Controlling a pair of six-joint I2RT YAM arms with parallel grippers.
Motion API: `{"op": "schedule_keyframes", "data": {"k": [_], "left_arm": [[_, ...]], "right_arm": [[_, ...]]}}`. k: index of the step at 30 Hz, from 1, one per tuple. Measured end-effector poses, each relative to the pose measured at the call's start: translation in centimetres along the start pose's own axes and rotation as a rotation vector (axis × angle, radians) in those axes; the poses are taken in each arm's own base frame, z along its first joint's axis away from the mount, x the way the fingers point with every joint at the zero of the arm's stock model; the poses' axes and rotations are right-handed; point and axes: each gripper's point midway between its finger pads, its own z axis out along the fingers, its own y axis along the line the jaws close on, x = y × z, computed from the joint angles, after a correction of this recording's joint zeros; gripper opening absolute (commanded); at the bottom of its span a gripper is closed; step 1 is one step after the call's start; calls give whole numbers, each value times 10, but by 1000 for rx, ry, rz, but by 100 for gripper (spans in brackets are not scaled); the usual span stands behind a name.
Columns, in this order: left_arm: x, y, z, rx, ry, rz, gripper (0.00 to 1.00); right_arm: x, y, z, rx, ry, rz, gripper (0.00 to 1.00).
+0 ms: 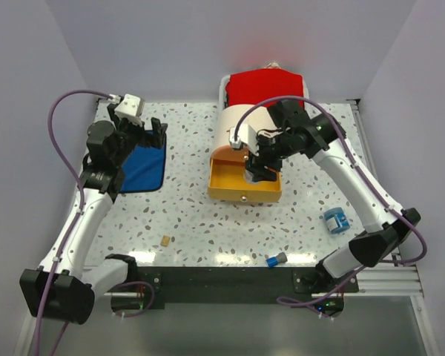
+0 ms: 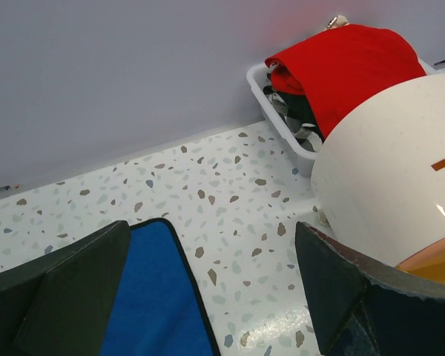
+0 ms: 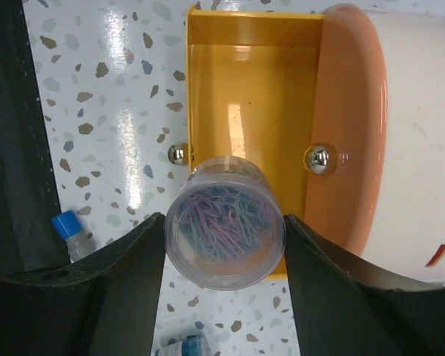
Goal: Sort the stationery into containers
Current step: Place the stationery in the storage box.
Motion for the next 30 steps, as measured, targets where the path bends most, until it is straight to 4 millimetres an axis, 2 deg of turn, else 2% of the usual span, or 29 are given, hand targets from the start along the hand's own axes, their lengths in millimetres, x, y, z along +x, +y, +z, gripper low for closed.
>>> {"op": "schedule_keyframes", "data": {"k": [7,13,24,30], "left_arm": [[8,3,-5,-8,10,-30,96],[2,6,-10,-14,-7,-43,96],[4,14,-22,-33,-17,-75,96],[3,15,-23,-30,-21,-79,95]], "right_arm": [[-16,-1,29,-5,49,-35,0],[-23,-10,54,1,79,-53,0],[-17,-14,96,-36,138,-47,1],[-15,-20,115,-49,151,-33,11]]}}
